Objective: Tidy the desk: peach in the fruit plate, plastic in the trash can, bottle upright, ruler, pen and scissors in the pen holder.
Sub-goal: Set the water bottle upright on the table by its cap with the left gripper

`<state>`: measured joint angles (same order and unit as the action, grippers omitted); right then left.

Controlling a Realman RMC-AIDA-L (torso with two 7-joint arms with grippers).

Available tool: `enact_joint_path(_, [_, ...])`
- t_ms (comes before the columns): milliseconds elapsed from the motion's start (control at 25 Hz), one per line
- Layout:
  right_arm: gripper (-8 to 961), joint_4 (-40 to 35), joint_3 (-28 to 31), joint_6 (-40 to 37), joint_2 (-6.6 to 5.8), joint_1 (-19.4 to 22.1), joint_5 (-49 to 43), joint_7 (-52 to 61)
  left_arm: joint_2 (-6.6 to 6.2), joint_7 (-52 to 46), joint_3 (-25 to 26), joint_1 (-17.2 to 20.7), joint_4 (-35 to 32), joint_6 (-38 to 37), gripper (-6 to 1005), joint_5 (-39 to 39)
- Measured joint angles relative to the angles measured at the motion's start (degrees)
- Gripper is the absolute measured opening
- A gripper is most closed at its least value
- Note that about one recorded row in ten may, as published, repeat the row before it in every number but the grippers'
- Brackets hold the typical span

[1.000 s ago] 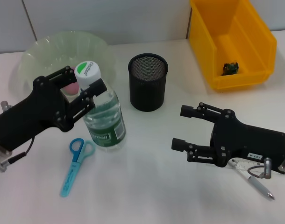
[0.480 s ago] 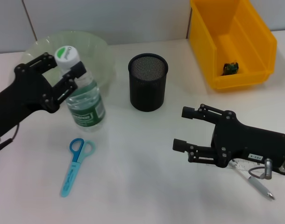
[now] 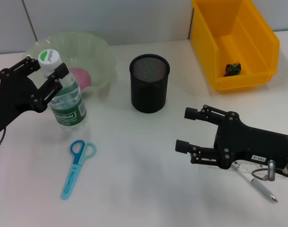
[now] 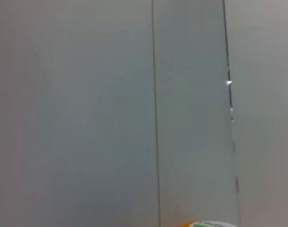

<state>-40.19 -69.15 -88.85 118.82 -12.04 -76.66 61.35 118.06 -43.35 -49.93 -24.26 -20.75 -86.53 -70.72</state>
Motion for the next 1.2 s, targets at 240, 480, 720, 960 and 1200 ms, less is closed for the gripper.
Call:
enact_joint_path(240, [818,0.0,0.0,0.0,0.00,0.0,-0.2,0.0,0.01,0.4,0.6,0.6,0.1,1.2,552,0.0])
enact_joint_path(480, [819,0.0,0.0,0.0,0.03,-0.1,-0.5,0.0,0.05,1.5,1.3,1.2,-0.1,2.8,558,0.0])
enact_joint_path(720, [819,0.1,0.0,0.0,0.06,-0.2,-0.7,0.0,0.18,3.1,1.4,1.1,0.1,4.2,564,0.0])
enact_joint_path(960, [818,0.1,-0.2,0.0,0.09,-0.4,-0.7,0.3,0.34,4.4,1.4,1.0,0.5,5.2,571,0.0])
enact_joint_path(1200, [819,0.1,-0.4,0.0,0.09,-0.5,-0.8,0.5,0.46,5.4,1.4,0.7,0.6,5.8,577,0.0])
